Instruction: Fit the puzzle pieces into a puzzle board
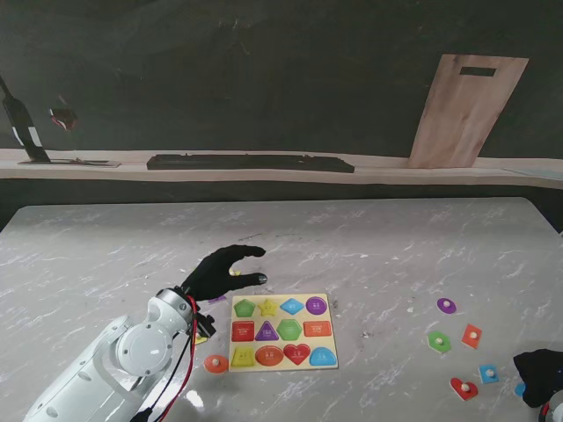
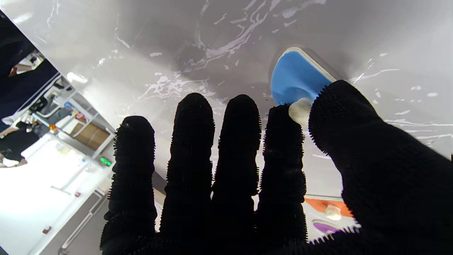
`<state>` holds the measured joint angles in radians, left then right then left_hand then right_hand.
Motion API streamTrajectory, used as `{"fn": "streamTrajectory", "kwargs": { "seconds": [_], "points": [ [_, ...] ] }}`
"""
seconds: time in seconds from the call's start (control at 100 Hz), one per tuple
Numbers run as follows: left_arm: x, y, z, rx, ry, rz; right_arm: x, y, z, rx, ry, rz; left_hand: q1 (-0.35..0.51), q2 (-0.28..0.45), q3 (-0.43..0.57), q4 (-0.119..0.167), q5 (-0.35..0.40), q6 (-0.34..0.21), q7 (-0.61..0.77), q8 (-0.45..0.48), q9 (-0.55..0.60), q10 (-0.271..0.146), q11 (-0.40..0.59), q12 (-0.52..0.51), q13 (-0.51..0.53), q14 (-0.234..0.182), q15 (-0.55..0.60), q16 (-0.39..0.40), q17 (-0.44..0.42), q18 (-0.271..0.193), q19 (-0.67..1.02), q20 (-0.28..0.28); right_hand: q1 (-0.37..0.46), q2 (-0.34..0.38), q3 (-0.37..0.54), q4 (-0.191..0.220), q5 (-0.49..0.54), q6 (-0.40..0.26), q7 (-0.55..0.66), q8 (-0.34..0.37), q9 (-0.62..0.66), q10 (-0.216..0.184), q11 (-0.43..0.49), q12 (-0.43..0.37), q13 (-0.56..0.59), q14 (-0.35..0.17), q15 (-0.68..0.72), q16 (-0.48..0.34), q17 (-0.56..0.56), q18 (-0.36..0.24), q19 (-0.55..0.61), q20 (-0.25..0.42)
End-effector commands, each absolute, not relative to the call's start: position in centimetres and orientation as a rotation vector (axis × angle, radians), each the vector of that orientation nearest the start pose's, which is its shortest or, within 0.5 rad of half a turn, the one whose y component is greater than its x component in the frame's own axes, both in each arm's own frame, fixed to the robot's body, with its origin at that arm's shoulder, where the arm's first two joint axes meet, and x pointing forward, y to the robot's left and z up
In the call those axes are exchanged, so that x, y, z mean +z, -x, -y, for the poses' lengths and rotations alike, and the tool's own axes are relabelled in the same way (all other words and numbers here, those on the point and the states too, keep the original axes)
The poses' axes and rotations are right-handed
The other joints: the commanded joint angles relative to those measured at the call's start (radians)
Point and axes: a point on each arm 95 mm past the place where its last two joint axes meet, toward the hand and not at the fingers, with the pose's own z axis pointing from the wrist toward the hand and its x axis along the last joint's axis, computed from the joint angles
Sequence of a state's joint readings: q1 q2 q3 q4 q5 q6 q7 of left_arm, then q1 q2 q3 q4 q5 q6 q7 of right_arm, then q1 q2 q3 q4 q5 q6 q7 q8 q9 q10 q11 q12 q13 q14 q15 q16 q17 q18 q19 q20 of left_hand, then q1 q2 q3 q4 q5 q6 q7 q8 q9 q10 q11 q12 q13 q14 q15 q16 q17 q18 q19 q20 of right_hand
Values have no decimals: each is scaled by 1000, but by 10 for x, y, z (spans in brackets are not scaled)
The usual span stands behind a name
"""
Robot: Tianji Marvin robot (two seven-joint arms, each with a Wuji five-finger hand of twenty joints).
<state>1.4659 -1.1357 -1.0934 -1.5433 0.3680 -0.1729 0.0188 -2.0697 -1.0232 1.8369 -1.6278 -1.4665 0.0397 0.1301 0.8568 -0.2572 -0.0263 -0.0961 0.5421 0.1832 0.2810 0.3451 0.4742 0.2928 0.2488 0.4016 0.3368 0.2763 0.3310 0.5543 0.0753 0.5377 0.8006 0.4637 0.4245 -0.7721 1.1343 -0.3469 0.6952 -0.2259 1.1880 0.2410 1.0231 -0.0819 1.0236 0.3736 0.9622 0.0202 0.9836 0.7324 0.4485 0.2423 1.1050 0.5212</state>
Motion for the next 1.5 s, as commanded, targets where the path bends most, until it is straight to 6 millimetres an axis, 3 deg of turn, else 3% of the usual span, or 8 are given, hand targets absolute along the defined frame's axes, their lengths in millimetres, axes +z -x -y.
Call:
{"fn": "streamTrajectory", "kwargs": {
  "seconds": [0.0, 0.35, 0.63, 0.94, 1.23, 1.49],
  "points": [
    [-314, -410, 55, -2093, 1649, -1283, -374, -262, 249, 439, -1243, -1607, 4, 20, -1, 35, 15, -26, -17, 8, 15, -19, -11, 6, 14, -19, 12, 12, -14, -201, 19, 11, 124, 88, 45, 48, 81, -118, -1, -14, 25, -3, -5, -9, 28, 8, -10, -7, -2, 16, 21, -5],
    [-314, -410, 54, -2093, 1647, -1279, -371, -262, 250, 434, -1282, -1604, 2, 21, -2, 35, 15, -27, -16, 8, 15, -21, -11, 6, 14, -20, 12, 12, -14, -199, 17, 12, 170, 130, 47, 63, 66, -89, -18, 2, 46, 20, -76, -29, 46, -10, -102, -56, -1, 9, 9, -15],
    [-315, -410, 54, -2096, 1650, -1277, -368, -261, 251, 454, -1291, -1584, -1, 28, -2, 35, 16, -26, -17, 8, 14, -19, -12, 6, 14, -19, 11, 11, -15, -198, 15, 11, 170, 109, 58, 64, 82, -35, -20, -11, 95, 62, -121, -39, 82, 7, -122, -74, 12, 13, 8, -21],
    [-314, -410, 54, -2097, 1648, -1272, -334, -266, 243, 602, -1192, -1561, -3, 37, -2, 35, 18, -25, -19, 7, 15, -17, -13, 5, 13, -19, 9, 11, -16, -195, 14, 11, 183, 82, 72, 66, 102, 6, -24, -16, 112, 94, -119, -41, 102, 28, -100, -67, 25, 23, 15, -22],
    [-313, -409, 51, -2107, 1636, -1261, -304, -290, 206, 864, -1057, -1605, -5, 43, -4, 34, 22, -25, -20, 7, 19, -17, -13, 4, 15, -17, 9, 11, -16, -192, 13, 12, 192, 33, 103, 68, 135, 60, -31, -35, 146, 126, -116, -51, 142, 50, -77, -66, 60, 42, 39, -23],
    [-312, -407, 48, -2125, 1627, -1236, -300, -328, 145, 1086, -996, -1680, -6, 48, -4, 34, 28, -26, -19, 7, 23, -18, -13, 4, 19, -16, 11, 12, -15, -190, 15, 12, 195, 33, 115, 79, 134, 104, -26, -39, 133, 149, -78, -40, 140, 69, -29, -50, 62, 61, 60, -21]
  ]
}}
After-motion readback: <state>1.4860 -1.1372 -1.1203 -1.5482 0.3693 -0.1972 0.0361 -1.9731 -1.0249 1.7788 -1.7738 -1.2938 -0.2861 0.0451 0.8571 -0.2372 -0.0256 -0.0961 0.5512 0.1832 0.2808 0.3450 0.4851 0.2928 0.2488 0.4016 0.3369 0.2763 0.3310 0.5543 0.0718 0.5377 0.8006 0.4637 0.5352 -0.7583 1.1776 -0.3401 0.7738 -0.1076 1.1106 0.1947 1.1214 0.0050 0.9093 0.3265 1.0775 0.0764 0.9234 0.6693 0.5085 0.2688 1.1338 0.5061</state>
